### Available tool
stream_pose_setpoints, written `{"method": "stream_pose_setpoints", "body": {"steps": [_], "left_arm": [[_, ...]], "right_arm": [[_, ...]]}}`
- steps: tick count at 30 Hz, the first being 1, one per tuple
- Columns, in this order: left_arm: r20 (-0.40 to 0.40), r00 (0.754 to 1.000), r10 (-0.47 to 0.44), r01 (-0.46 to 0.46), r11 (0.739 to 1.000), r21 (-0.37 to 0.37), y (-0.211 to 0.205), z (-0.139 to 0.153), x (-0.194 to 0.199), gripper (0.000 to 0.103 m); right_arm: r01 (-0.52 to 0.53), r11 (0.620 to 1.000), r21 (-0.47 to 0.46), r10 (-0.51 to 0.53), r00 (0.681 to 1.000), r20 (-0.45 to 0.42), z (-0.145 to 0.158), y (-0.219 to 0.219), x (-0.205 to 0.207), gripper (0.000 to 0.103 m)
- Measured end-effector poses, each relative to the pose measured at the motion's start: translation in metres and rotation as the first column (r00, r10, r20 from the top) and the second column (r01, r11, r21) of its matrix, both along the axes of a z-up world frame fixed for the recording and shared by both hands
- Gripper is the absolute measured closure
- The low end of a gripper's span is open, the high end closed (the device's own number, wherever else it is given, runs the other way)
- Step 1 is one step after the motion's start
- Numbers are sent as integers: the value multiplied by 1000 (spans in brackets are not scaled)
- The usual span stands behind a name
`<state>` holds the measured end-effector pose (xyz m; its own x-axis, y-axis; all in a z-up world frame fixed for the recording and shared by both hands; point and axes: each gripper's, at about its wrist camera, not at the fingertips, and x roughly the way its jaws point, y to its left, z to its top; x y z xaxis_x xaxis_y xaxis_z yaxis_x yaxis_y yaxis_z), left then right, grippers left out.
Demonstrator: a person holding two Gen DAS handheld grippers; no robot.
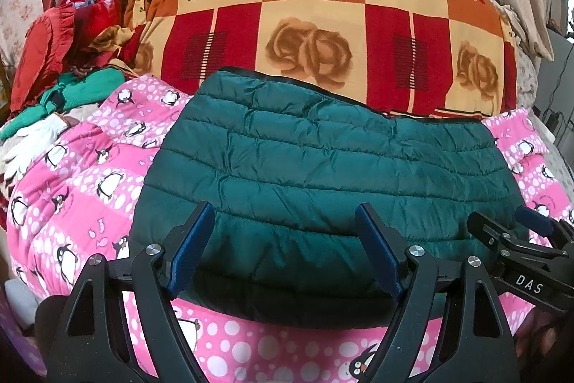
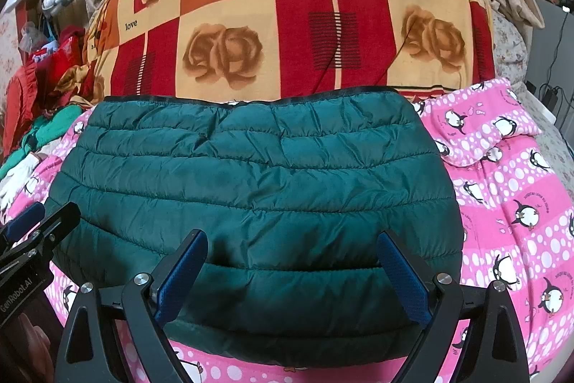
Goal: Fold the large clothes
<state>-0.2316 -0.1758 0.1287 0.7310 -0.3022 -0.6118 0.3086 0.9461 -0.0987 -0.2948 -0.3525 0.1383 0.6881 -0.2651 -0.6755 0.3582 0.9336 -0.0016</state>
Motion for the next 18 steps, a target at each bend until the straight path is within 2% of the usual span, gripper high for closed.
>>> {"method": "stream_pose_setpoints", "body": {"steps": [18], "left_arm": [[-1, 1000, 0, 0, 1000, 0, 0, 0, 1, 22]], "right_arm": [[-1, 1000, 4, 1, 1000, -6, 0, -1, 3, 9]]}}
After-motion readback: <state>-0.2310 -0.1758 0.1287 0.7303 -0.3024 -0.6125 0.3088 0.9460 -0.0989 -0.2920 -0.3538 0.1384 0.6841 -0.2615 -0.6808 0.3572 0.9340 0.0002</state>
